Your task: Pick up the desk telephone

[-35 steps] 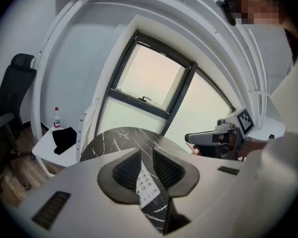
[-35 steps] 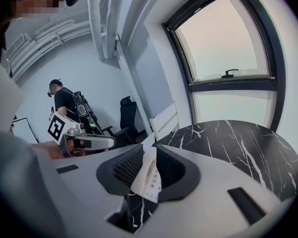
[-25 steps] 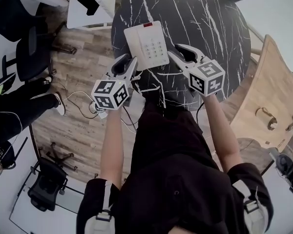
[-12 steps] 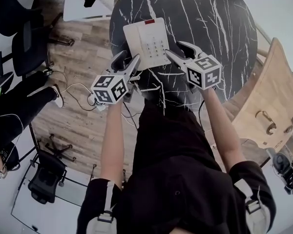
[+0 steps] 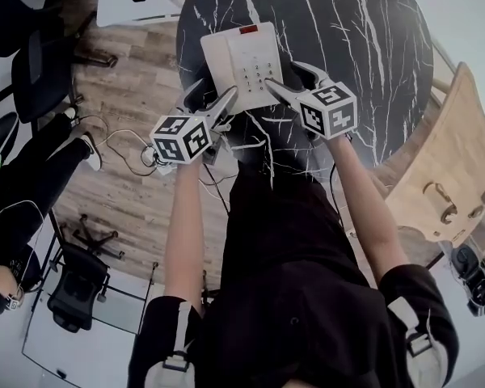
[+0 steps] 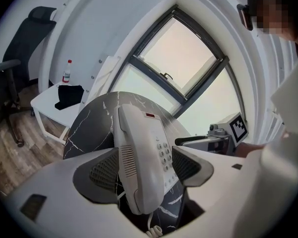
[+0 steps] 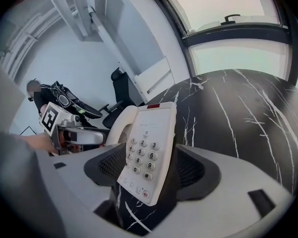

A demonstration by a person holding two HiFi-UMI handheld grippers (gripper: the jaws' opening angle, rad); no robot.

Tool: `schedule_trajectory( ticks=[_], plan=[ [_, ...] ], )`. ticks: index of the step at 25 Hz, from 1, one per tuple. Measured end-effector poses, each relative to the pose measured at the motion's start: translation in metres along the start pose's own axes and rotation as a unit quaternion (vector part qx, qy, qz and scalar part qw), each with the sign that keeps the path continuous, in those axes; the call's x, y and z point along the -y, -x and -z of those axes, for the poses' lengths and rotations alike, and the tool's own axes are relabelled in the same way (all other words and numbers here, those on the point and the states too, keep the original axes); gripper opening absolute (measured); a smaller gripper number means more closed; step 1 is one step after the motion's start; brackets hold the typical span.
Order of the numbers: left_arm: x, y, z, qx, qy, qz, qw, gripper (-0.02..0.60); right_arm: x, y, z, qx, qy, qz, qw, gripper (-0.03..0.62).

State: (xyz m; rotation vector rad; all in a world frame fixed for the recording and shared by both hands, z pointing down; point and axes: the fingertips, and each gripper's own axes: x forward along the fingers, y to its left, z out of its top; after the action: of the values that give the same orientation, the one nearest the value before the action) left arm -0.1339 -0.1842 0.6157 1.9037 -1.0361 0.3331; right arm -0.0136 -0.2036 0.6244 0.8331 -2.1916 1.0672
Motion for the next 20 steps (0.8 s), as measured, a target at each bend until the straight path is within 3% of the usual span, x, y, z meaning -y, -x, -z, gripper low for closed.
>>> schedule_trajectory(
  ticks=[15,20],
  plan=[
    [-0.009,-0.021,0.008,-0.007,0.03,0.023,0.9993,0.341,0.0,-0.036,0.016,-0.016,-0.015,-0.003,1.0,0.311],
    [-0.01,-0.027,0.013,-0.019,0.012,0.018,0.9996,0.341,0.002,-0.042,0.018,-0.011,-0.024,0.004,1.0,0.311]
  ],
)
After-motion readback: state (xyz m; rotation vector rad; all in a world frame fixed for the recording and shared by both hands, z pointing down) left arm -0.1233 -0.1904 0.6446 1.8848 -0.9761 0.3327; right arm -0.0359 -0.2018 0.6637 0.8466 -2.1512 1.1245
